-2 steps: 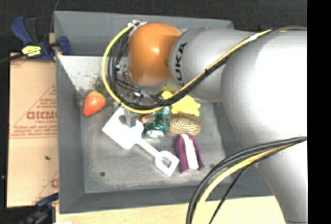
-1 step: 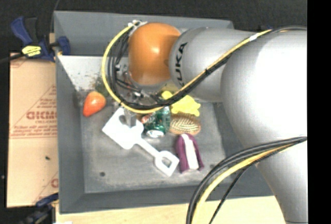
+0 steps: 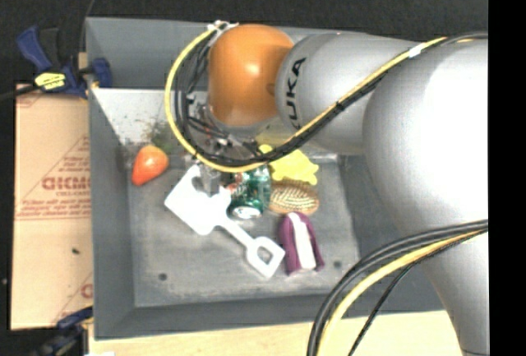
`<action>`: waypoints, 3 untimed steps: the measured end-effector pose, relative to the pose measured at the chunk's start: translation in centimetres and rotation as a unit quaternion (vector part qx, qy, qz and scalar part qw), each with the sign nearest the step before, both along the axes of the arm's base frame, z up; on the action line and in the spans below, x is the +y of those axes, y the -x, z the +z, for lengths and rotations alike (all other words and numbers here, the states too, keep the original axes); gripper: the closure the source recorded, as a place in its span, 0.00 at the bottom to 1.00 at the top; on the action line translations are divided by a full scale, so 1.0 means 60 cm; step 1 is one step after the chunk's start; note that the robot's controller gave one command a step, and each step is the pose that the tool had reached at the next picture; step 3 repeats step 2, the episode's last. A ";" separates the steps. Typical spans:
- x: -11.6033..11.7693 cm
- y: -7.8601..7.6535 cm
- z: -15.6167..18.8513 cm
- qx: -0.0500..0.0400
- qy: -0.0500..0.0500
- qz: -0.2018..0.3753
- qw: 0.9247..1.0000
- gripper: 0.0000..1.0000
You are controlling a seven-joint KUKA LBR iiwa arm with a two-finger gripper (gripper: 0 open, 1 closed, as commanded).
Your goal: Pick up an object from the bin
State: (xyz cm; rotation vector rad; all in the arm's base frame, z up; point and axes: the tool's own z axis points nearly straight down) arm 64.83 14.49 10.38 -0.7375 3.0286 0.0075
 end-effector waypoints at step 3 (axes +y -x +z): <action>0.000 -0.003 0.034 -0.004 -0.001 -0.001 1.000 1.00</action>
Offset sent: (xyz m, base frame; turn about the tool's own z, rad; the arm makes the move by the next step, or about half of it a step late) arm 0.0009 -0.0001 0.0160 0.0008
